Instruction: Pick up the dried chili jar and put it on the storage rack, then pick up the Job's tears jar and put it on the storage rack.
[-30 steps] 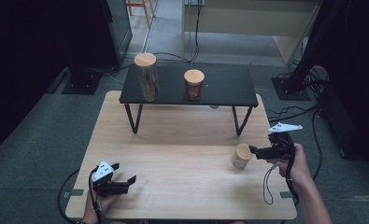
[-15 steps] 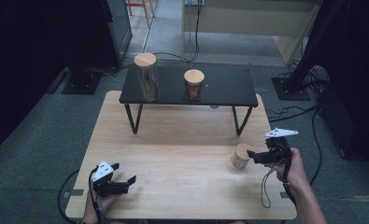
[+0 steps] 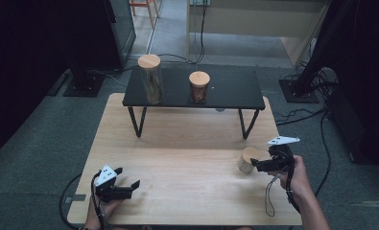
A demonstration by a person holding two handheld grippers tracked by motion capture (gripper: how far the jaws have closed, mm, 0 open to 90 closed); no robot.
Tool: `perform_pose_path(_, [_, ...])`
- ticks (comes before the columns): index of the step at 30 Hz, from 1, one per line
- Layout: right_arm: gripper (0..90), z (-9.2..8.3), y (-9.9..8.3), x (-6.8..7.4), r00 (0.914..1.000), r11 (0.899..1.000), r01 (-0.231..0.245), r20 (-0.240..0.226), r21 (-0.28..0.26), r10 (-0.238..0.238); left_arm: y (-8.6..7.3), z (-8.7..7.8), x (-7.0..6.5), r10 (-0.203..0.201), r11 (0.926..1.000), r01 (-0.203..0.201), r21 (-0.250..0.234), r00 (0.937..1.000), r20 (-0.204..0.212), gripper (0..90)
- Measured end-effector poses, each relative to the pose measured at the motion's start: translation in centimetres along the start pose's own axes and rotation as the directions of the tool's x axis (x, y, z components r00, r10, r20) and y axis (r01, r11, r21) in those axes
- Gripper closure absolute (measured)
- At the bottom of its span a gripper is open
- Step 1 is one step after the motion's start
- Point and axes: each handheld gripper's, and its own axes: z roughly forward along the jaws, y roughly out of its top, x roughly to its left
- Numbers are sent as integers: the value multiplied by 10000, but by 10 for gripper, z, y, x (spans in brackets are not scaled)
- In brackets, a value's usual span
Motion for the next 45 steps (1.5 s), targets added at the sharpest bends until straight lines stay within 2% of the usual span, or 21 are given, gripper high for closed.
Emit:
perform_pose_path(9, [61, 8, -2, 1, 10000, 9999, -52, -58, 126, 52, 0, 0, 0, -4, 10000, 4, 7, 10000, 19, 36])
perform_pose_path(12, [60, 11, -3, -3, 9992, 9998, -201, -336, 94, 205, 0, 0, 1, -4, 10000, 4, 6, 10000, 27, 36])
perform_pose_path(31, [92, 30, 1, 4, 9998, 9988, -38, -205, 490, 48, -1, 0, 1, 0, 10000, 0, -45, 10000, 65, 36])
perform_pose_path(33, [137, 32, 0, 3, 9997, 9989, -17, -244, 474, 28, -1, 0, 1, 0, 10000, 1, -55, 10000, 63, 36])
perform_pose_path(45, [172, 41, 0, 5, 9995, 9983, -2, -313, 582, 20, -2, -1, 1, -9, 9999, 9, -105, 10000, 63, 36])
